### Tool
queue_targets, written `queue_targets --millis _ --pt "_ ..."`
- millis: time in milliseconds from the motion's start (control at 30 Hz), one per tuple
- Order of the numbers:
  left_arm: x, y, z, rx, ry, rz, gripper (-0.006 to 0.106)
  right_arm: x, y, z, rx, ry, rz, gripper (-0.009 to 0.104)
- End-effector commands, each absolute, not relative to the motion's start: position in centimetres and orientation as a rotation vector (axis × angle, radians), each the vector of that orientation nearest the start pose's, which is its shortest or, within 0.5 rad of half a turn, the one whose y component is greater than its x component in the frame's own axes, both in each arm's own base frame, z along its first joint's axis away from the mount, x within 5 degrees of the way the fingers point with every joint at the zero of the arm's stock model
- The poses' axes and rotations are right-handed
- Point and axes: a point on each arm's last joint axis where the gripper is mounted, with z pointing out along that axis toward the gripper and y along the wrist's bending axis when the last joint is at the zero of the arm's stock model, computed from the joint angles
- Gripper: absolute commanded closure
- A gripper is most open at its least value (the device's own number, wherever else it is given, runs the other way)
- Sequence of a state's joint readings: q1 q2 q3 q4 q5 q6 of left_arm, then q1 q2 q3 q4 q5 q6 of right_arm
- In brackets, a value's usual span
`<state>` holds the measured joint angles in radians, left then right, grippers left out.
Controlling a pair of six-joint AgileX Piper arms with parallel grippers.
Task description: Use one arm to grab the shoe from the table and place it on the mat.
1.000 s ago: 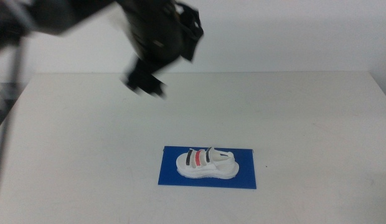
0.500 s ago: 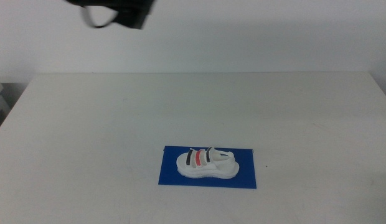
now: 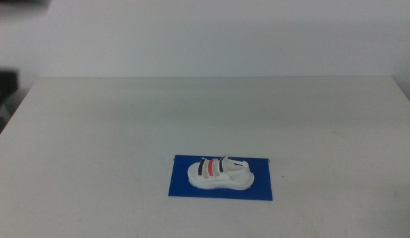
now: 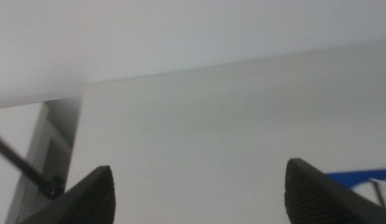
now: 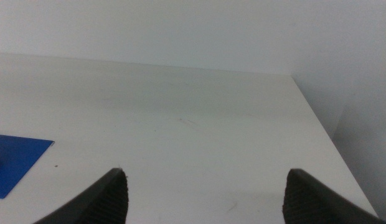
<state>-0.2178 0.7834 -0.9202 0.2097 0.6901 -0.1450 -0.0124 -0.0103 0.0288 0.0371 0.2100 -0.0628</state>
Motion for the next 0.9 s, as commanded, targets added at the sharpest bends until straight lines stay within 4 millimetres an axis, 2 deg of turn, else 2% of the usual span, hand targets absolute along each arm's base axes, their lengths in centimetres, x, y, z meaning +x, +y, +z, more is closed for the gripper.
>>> queue_targets --millis 0,100,367,567,700,867 --pt "13.3 -1.3 38.1 0.088 1.841 -0.028 0.007 5.5 0.0 19.2 -0.028 1.614 -0.039 0.031" --pt "11.8 -0.8 35.2 0.064 1.814 -0.021 0.007 5.5 0.0 19.2 -0.028 1.614 -0.039 0.031" --pt "8.9 -0.7 29.6 0.076 1.735 -0.058 0.007 5.5 0.0 19.2 -0.028 1.614 -0.039 0.031" --pt "6.4 -0.7 24.6 0.09 1.576 -0.092 0.007 5.5 0.0 19.2 -0.028 1.614 -0.039 0.031" --pt "5.6 -0.7 21.9 0.064 1.548 -0.13 0.007 5.5 0.0 19.2 -0.028 1.614 -0.039 0.031" --pt "5.6 -0.7 19.5 0.069 1.569 -0.124 0.007 5.5 0.0 19.2 -0.028 1.614 -0.039 0.031"
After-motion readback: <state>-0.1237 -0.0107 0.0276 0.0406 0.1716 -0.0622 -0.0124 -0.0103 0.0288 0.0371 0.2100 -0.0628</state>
